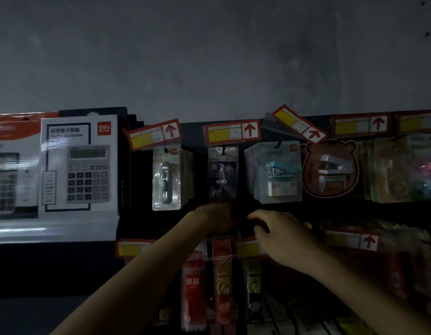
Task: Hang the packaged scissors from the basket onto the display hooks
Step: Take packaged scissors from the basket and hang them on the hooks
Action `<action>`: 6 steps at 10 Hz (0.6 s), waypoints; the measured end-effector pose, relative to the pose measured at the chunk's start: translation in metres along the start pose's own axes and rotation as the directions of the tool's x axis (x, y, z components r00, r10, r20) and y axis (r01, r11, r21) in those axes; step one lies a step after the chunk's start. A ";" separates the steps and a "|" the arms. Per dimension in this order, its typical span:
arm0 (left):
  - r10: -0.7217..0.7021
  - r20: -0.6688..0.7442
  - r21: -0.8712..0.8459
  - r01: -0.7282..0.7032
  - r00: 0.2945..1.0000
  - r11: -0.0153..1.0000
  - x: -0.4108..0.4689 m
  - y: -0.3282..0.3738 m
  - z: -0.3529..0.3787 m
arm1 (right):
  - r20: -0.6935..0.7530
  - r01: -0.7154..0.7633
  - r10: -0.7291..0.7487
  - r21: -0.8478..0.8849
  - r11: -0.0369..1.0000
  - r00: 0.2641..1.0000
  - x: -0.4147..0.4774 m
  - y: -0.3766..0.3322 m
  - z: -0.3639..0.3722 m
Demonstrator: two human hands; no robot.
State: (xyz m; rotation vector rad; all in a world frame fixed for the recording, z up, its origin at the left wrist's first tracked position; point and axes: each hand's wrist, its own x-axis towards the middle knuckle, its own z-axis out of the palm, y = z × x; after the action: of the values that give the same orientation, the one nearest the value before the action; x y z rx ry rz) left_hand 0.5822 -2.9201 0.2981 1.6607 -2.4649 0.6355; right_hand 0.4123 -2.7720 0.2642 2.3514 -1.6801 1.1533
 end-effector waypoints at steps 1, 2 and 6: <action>0.019 0.020 0.065 -0.020 1.000 0.998 -0.025 0.009 -0.013 | -0.016 0.024 -0.025 -0.010 1.000 1.000 -0.002 -0.001 -0.003; 0.262 -0.159 0.126 -0.244 0.952 0.962 -0.034 0.000 -0.018 | -0.057 0.046 -0.047 -0.032 0.998 0.997 -0.010 -0.003 -0.007; -0.102 -0.419 -0.249 -0.006 0.902 0.968 -0.169 0.035 -0.028 | -0.305 0.190 -0.175 0.022 0.981 0.936 -0.049 0.001 -0.003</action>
State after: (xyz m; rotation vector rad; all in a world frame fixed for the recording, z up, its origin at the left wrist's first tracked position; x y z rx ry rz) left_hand 0.6140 -2.7522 0.2610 1.3165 -2.0827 0.5867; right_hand 0.4023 -2.7318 0.2380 2.1631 -1.3183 1.4452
